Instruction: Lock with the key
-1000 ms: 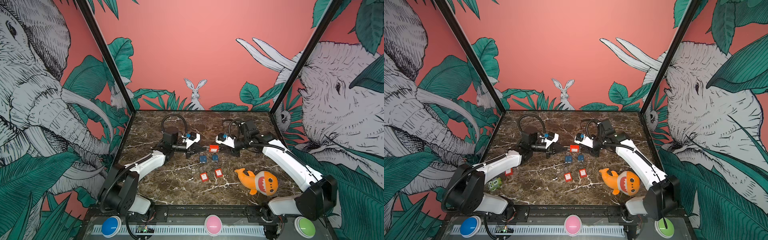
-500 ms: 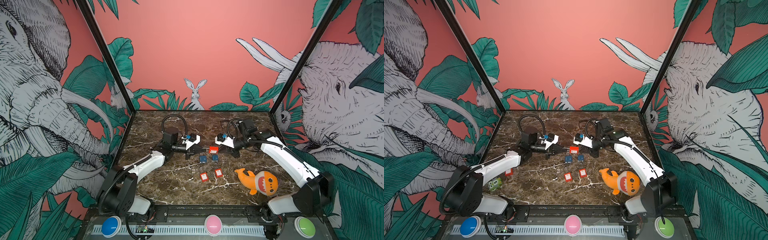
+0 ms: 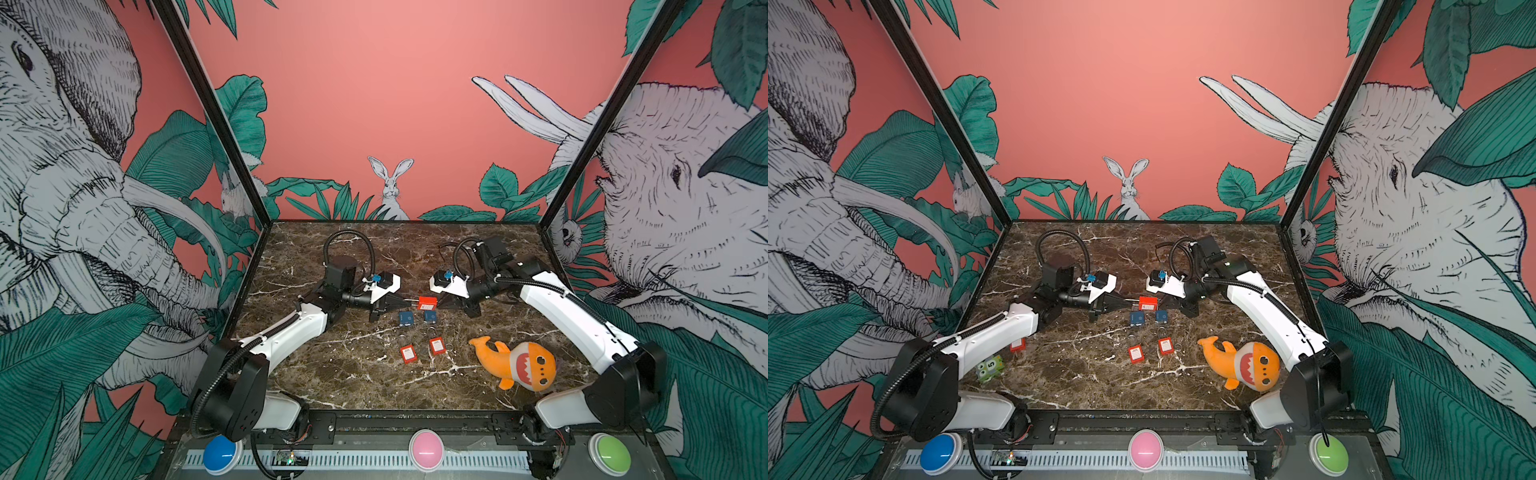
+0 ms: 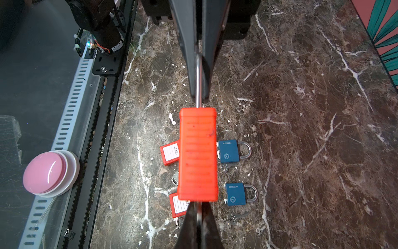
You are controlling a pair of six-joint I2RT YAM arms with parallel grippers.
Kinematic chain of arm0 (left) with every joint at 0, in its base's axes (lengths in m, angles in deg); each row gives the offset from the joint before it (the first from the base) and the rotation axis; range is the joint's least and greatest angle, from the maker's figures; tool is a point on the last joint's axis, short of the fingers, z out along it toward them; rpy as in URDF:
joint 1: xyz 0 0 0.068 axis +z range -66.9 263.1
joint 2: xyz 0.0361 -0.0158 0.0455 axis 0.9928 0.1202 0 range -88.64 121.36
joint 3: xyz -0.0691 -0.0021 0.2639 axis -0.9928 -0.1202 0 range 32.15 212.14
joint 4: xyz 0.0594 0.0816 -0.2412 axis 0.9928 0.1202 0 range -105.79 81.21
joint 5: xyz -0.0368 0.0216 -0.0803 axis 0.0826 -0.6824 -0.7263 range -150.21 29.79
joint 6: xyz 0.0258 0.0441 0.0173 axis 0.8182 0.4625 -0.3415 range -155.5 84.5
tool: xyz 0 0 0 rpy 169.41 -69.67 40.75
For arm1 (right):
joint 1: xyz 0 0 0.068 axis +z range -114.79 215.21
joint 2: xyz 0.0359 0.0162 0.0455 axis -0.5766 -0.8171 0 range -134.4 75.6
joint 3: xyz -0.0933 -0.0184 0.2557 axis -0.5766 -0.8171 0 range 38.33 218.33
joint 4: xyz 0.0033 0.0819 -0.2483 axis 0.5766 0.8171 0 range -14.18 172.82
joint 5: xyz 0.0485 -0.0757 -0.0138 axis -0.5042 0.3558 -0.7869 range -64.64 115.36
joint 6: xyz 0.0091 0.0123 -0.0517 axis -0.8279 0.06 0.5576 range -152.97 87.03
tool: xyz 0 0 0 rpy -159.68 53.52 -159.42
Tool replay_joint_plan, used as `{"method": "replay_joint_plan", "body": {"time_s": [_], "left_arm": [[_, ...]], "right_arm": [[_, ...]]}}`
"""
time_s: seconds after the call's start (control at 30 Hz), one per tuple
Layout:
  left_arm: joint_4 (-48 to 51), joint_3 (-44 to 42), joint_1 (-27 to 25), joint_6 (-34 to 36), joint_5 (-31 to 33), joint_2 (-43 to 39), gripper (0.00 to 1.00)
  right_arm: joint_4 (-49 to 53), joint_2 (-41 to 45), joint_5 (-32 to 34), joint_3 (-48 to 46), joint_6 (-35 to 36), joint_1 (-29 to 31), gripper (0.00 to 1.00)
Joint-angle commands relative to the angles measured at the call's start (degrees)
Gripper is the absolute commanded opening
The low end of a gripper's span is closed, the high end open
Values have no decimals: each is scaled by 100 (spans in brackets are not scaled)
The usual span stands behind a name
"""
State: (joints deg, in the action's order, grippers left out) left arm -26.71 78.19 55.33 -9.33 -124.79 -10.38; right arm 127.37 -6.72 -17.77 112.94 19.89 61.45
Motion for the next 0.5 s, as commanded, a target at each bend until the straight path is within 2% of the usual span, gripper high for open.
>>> {"method": "replay_joint_plan", "body": {"time_s": [0.0, 0.33, 0.47], "left_arm": [[260, 39, 147, 247, -102, -333, 0], [357, 39, 245, 264, -103, -417, 0], [1386, 260, 386, 799, -114, -486, 0]], "right_arm": [[121, 218, 0, -206, 175, -91, 0], [-114, 349, -133, -541, -17, -208, 0], [-333, 415, 134, -741, -213, -251, 0]]}}
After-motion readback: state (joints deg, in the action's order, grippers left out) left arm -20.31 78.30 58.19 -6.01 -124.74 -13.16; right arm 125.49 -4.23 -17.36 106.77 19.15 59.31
